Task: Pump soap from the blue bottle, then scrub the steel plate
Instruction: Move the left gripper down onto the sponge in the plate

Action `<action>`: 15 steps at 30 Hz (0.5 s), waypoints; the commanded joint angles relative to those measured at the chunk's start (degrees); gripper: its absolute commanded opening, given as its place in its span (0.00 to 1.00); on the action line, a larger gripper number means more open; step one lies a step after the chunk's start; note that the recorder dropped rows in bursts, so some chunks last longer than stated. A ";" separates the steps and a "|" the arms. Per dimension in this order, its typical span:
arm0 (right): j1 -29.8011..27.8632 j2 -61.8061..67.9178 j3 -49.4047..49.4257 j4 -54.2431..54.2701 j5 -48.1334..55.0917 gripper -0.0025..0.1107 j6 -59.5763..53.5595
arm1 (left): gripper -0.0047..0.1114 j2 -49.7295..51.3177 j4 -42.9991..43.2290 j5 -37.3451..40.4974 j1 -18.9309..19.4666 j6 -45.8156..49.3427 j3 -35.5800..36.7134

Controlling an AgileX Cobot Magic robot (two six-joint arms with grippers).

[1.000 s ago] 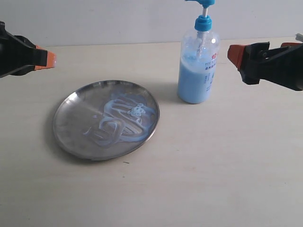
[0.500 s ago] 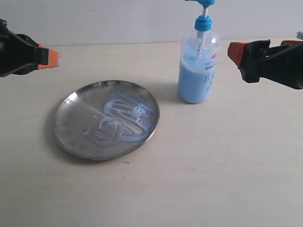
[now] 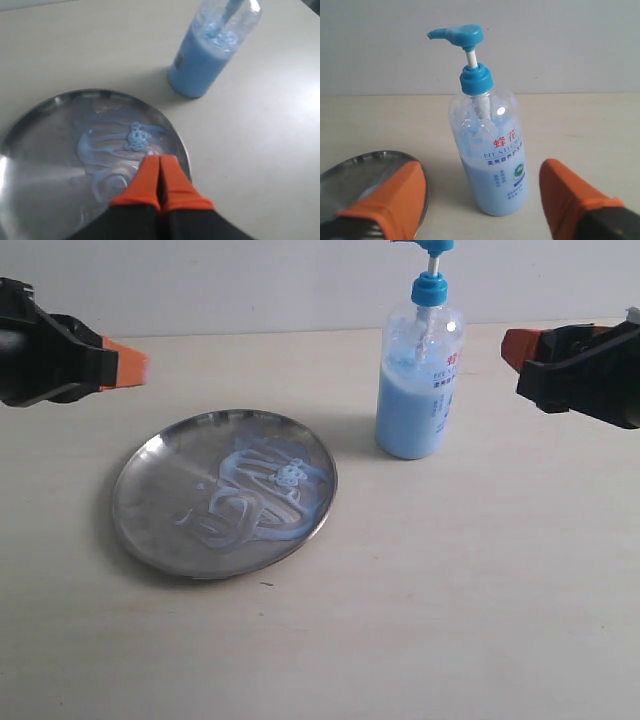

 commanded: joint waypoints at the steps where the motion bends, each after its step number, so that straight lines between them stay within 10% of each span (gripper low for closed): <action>1: 0.03 -0.40 0.28 -0.53 -0.40 0.45 -0.45 | 0.04 -0.42 -2.30 -2.80 -4.86 3.26 0.06; 15: 0.03 -0.40 0.28 -0.87 -0.74 0.02 -0.45 | 0.04 8.16 -1.98 -1.37 -6.70 3.93 -6.92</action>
